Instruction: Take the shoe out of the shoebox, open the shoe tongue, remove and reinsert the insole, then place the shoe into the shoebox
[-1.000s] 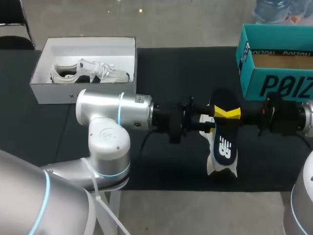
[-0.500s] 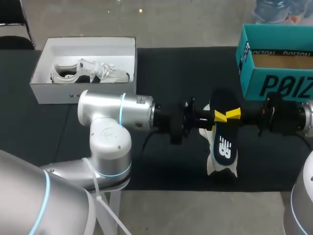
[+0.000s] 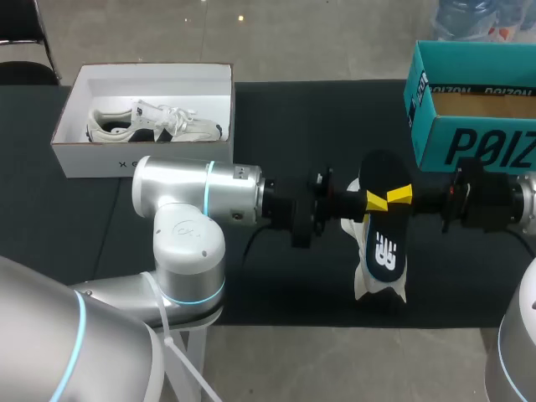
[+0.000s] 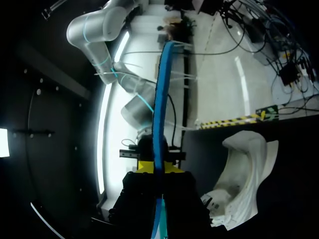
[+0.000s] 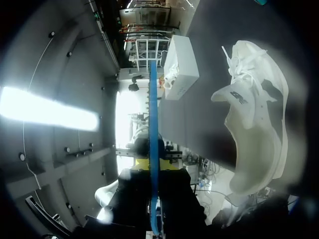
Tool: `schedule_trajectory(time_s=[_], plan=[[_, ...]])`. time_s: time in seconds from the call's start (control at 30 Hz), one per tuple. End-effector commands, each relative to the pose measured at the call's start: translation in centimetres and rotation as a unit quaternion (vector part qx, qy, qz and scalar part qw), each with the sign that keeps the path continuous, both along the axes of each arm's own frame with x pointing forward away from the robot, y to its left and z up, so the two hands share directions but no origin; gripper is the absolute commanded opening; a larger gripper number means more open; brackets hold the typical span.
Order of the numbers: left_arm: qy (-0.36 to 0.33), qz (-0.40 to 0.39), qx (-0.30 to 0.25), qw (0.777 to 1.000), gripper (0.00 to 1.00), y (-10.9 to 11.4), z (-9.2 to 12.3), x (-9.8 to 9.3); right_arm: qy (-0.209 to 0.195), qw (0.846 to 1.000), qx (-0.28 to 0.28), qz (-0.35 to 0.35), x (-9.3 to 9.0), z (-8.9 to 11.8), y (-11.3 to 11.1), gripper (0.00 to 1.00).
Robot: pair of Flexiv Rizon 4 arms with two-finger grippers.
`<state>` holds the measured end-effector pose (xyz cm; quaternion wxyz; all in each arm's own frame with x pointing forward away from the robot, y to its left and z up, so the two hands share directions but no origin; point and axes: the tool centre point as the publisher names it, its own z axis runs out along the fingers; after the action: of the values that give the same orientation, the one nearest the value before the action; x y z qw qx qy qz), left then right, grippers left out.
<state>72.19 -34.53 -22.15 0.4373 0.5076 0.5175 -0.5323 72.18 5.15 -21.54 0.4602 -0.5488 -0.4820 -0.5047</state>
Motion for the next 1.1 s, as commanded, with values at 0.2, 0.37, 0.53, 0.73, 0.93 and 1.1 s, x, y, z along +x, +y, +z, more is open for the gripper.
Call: schedule_trajectory(time_s=[0.2,0.37,0.53,0.73,0.93,1.1], plan=[[-0.001,0.004,0.002,1.0,0.0,-0.2,0.2,0.0,0.0,1.0,-0.001,0.0,0.0,0.0,0.1,0.0],[-0.003,0.004,0.005,1.0,0.0,-0.1,0.4,-0.2,0.0,1.0,-0.001,0.0,0.0,0.0,0.1,0.0],[-0.005,0.004,0.007,1.0,0.0,0.3,0.5,-0.2,0.0,1.0,-0.001,0.0,0.0,0.0,0.1,1.0],[0.002,0.004,0.012,1.0,0.0,0.8,0.4,-0.4,-0.01,1.0,-0.004,-0.02,-0.7,0.2,-1.4,1.0],[0.016,-0.005,0.021,1.0,0.0,1.6,0.8,-1.4,-0.033,0.996,-0.042,-0.068,-3.0,0.8,-5.6,1.0],[0.026,-0.027,0.028,0.999,0.0,2.3,1.3,-2.8,-0.055,0.989,-0.107,-0.088,-4.5,1.6,-8.6,1.0]])
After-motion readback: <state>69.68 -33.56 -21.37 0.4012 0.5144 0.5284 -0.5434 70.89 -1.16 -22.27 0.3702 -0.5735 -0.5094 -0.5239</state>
